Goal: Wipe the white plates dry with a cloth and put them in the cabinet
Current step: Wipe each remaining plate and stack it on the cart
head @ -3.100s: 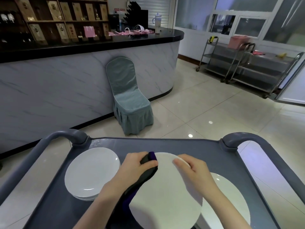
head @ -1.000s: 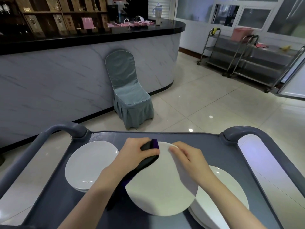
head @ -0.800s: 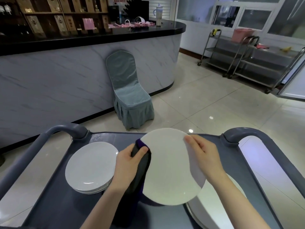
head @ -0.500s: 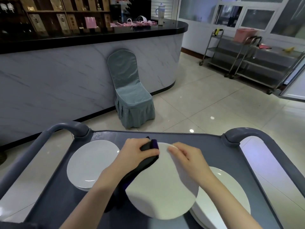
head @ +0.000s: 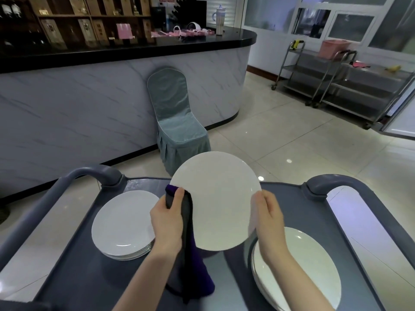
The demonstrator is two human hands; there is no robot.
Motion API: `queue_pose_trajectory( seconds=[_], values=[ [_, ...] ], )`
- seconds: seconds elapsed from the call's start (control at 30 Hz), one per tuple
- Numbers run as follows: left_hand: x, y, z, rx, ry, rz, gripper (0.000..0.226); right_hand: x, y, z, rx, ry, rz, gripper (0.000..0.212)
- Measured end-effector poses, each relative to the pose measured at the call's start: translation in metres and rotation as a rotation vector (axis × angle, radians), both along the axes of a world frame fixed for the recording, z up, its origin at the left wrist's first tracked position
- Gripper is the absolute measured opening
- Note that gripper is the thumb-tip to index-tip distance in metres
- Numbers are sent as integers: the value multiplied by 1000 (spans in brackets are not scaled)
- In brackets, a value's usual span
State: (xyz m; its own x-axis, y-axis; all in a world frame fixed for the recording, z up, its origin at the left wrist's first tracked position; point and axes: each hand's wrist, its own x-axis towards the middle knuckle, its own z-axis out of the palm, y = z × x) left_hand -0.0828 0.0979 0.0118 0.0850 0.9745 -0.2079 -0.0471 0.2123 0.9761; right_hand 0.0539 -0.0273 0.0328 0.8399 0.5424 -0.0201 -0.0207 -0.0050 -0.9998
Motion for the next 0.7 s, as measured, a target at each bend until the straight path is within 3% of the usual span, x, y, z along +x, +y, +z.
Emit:
queue_pose_trajectory(
  seconds=[0.1, 0.27, 0.33, 0.43, 0.53, 0.63, 0.7],
  values=[
    [-11, 11, 7, 271, 217, -121, 45, 29, -7, 17, -91, -121, 322, 9],
    [-7, 17, 20, 635, 344, -515, 33, 41, 5, 39, -428, -589, 675, 22],
    [-3, 15, 19, 663, 346, -620, 37, 33, 9, 36, -397, -668, 689, 40],
    [-5, 16, 14, 590, 328, -585, 32, 29, 7, 33, -278, -672, 592, 47],
    [-10, 10, 0, 390, 276, -338, 32, 29, 4, 27, -206, -491, 314, 47],
    [-4, -13, -17, 31, 46, -53, 32, 7, 10, 6, 17, 58, -49, 44],
    [-4, -17, -26, -103, -17, -1, 38, -10, 8, -16, 55, 243, -135, 39]
  ],
)
